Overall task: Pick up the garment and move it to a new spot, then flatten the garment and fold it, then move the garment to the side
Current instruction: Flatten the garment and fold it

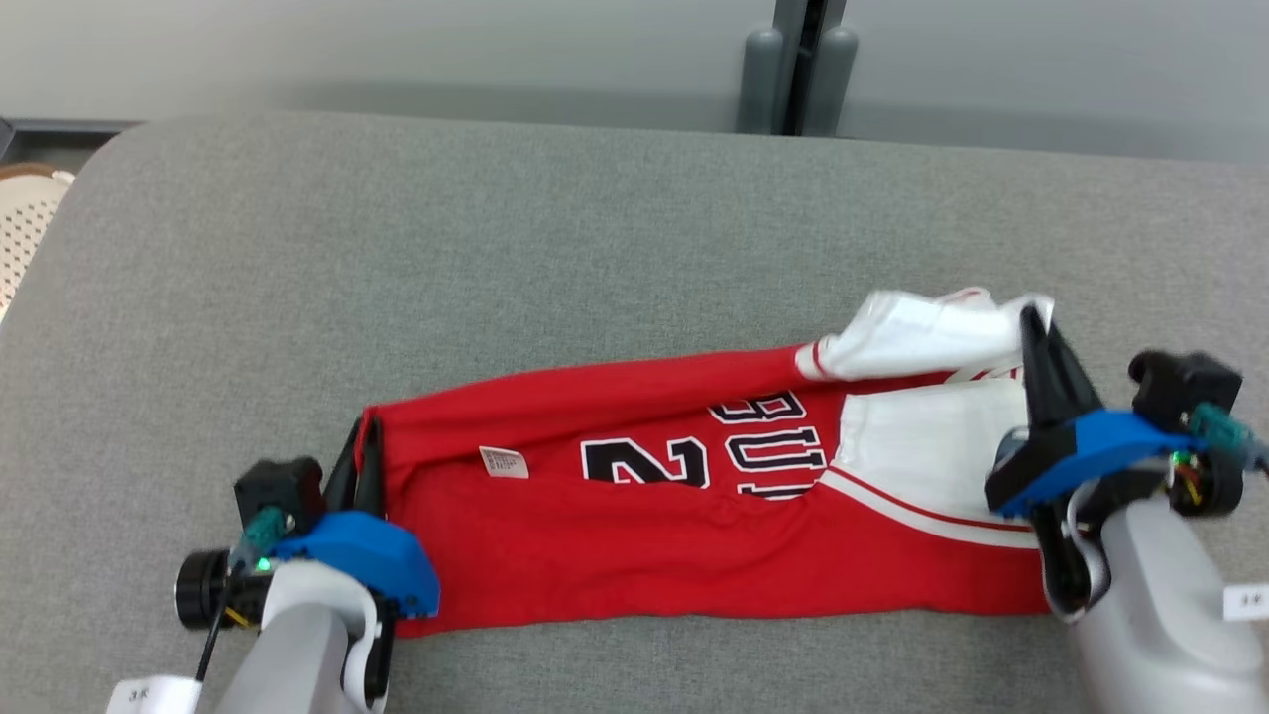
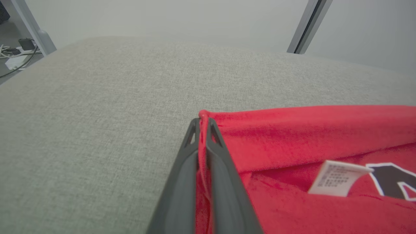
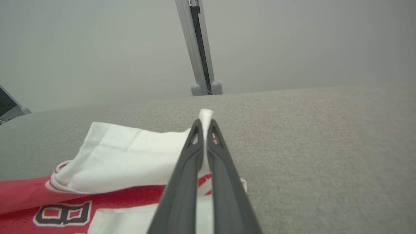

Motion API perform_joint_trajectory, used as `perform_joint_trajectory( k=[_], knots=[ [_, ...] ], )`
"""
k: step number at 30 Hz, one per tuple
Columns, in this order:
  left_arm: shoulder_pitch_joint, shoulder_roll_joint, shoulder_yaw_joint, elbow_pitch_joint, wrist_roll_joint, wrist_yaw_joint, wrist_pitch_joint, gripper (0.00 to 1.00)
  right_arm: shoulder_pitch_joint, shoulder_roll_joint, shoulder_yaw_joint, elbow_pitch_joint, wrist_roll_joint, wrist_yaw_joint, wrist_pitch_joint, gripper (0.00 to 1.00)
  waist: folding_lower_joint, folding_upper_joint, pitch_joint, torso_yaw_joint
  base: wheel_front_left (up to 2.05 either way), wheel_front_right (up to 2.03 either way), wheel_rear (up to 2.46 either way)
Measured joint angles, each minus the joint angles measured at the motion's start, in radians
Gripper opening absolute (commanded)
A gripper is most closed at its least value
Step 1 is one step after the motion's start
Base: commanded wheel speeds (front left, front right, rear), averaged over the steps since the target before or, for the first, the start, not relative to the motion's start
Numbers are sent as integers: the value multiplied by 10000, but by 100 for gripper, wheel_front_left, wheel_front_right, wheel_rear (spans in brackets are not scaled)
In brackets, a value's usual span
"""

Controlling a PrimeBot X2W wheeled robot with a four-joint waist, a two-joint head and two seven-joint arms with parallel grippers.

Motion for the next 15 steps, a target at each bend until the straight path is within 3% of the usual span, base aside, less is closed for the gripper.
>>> perform_joint_trajectory(
  k=[9,10,11,12,13,15],
  knots=[
    [1754,-286,512,-13,188,-10,0,0,2156,268,399,159,857,0,0,0,0,0,-1111,-385,0,0,0],
    [1912,-341,554,-35,190,0,0,25,2263,284,385,236,901,0,-2,0,0,0,-1208,-409,0,0,0],
    [2060,-368,587,-82,211,23,0,81,2320,288,353,332,930,0,-2,2,-1,0,-1293,-427,0,0,0],
    [2189,-384,639,-142,268,50,0,100,2349,288,328,414,930,0,0,71,0,0,-1373,-433,0,0,0],
    [2312,-407,717,-222,288,81,0,100,2369,291,293,435,940,0,0,100,-1,0,-1450,-432,0,0,0],
    [2543,-420,846,-566,543,217,0,100,2377,297,268,422,934,0,0,100,0,0,-1552,-427,0,0,0]
  ],
)
